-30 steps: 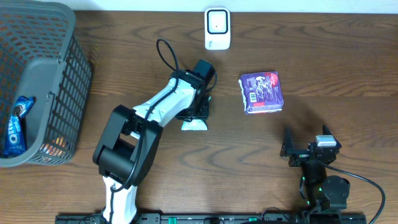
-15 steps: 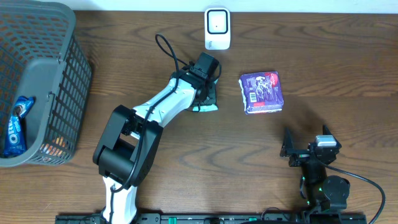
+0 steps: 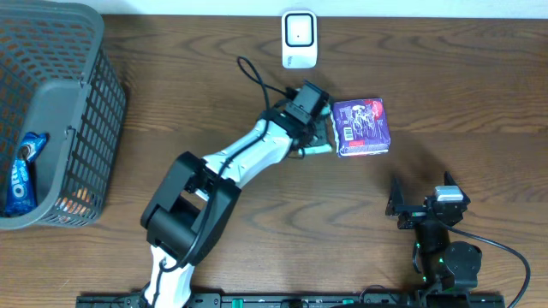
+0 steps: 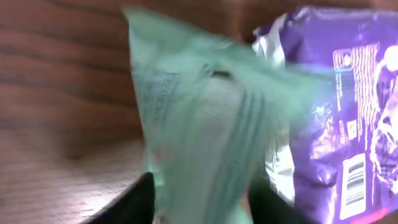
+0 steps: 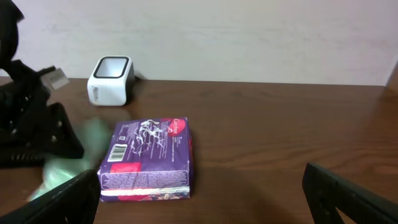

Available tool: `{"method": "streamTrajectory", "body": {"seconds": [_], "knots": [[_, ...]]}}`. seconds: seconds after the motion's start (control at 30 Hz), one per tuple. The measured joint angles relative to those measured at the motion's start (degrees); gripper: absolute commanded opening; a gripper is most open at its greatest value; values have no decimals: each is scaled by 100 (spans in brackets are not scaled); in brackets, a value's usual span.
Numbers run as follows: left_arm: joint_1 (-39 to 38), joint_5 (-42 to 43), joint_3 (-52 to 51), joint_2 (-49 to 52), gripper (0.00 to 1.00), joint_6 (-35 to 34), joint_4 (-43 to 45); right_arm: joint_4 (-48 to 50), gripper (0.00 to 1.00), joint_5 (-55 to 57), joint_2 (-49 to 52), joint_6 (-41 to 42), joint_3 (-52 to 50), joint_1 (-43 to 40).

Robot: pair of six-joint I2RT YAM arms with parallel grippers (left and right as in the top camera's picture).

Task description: Scan the item barcode

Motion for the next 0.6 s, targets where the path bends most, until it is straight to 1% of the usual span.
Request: {"method": "streamTrajectory", "body": {"seconds": [0.03, 0.13, 0.2, 0.23, 0.27, 0.3, 0.33, 0.37, 0.43, 0.5, 0.6], "knots": [[-20, 9, 0, 15, 86, 0, 0, 0, 99, 0, 0, 0, 0, 0], [13, 15, 2, 22, 86, 31, -2, 0, 99, 2, 0, 0, 0, -2], [57, 13, 13, 22, 83, 179, -98, 2, 99, 0, 0, 0, 0, 0], [76, 11, 33, 15, 78, 229, -160, 0, 99, 0, 0, 0, 0, 0], [96, 13, 48, -2, 70, 271, -203, 0, 99, 2, 0, 2, 0, -2], [125, 13, 48, -42, 40, 337, -229, 0, 99, 0, 0, 0, 0, 0], [192, 13, 50, -173, 27, 415, -267, 0, 99, 2, 0, 0, 0, 0], [238, 13, 55, -262, 19, 415, -269, 0, 99, 0, 0, 0, 0, 0], [348, 11, 68, -522, 11, 476, -280, 0, 99, 2, 0, 0, 0, 0], [417, 9, 151, -669, 8, 535, -280, 0, 99, 0, 0, 0, 0, 0], [411, 9, 260, -699, 8, 560, -247, 0, 99, 2, 0, 0, 0, 0]]}}
